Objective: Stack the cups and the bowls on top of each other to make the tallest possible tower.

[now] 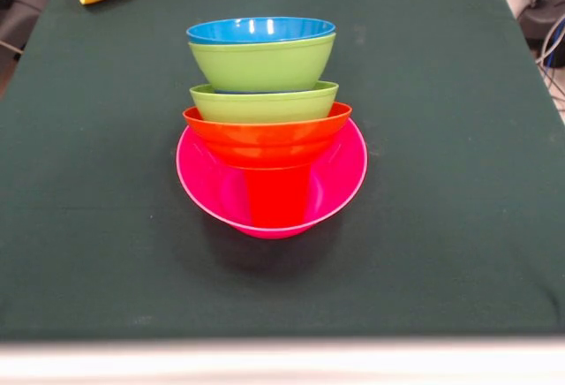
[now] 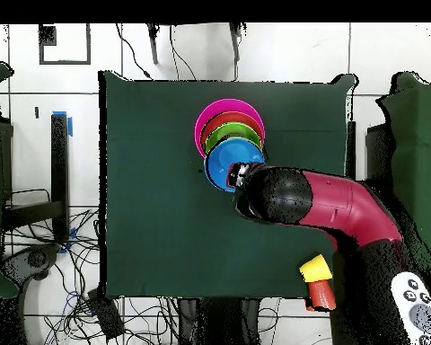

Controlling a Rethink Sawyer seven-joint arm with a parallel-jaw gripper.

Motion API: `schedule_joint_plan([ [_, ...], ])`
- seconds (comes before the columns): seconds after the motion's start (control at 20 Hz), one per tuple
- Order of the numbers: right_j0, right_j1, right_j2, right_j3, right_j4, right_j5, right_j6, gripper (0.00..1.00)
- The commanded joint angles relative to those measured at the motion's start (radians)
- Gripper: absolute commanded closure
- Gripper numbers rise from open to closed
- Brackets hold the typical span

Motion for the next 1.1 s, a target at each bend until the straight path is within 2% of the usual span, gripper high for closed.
schedule_joint_plan([
  [0.05, -0.126, -0.021, 0.161, 0.08, -0.004, 0.057, -0.272, 0.0],
  [0.4, -0.187, -0.017, 0.232, 0.113, -0.057, 0.033, -0.246, 0.0],
  [0.7, -0.224, 0.11, 0.261, 0.082, -0.119, 0.074, -0.262, 0.0],
  [0.95, -0.229, 0.16, 0.256, 0.064, -0.181, 0.06, -0.249, 0.0],
  [1.1, -0.26, 0.193, 0.3, 0.064, -0.199, 0.049, -0.291, 0.0],
])
